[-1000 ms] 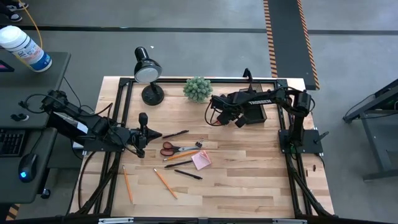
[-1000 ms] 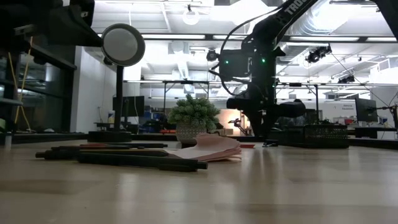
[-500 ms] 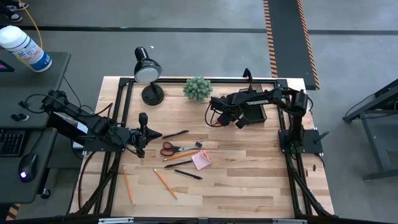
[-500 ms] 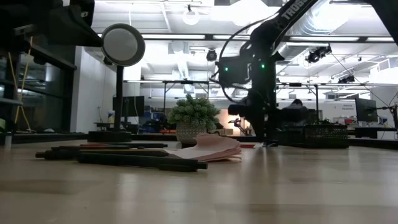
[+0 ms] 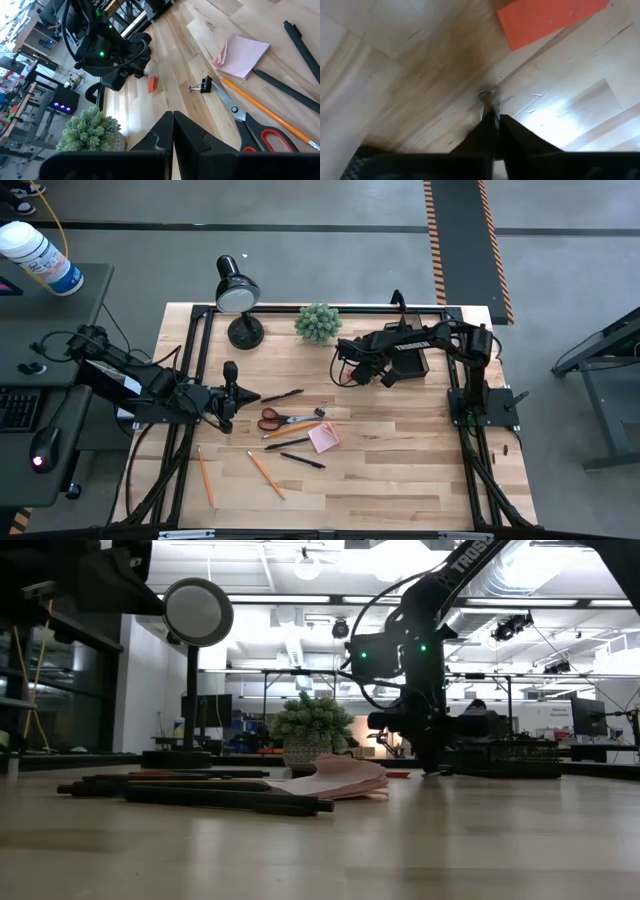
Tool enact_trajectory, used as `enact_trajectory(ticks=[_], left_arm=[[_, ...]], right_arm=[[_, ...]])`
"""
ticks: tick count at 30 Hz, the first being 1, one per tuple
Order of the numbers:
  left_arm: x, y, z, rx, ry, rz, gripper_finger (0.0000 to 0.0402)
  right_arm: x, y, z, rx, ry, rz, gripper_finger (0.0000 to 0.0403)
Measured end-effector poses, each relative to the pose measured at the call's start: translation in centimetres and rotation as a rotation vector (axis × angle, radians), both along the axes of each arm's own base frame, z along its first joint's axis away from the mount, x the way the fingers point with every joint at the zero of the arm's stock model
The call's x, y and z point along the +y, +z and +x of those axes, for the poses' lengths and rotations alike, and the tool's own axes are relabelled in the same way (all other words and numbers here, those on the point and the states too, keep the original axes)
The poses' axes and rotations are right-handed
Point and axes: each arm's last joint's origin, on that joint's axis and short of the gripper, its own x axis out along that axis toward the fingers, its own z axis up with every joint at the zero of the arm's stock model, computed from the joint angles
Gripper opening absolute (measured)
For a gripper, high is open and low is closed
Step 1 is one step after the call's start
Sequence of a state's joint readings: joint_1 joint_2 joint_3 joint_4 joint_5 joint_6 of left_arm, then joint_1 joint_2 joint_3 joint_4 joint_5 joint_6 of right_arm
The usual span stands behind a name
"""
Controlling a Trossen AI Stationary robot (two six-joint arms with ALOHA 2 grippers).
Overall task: Pick and place office supplies into organizer
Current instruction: Put the top binder clip into the desk organizer
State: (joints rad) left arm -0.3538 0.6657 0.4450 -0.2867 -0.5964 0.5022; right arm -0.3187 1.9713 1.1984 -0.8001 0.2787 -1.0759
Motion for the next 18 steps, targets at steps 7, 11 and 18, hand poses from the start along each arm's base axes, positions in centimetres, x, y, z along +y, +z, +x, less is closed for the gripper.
enact_trajectory(ticks=[7, 11, 18], left_arm=[[0.0, 0.0, 0.0, 0.0, 0.0, 0.001, 0.0001], [0.0, 0.0, 0.0, 0.0, -0.001, 0.002, 0.0001], [0.0, 0.0, 0.0, 0.0, 0.0, 0.001, 0.0001]], right_arm=[[0.0, -0.1, 0.0, -0.009, -0.054, -0.006, 0.0002], [0.2, 0.2, 0.2, -0.008, -0.068, -0.019, 0.0001], [-0.1, 2.2, 2.0, -0.062, -0.083, -0.059, 0.0001]])
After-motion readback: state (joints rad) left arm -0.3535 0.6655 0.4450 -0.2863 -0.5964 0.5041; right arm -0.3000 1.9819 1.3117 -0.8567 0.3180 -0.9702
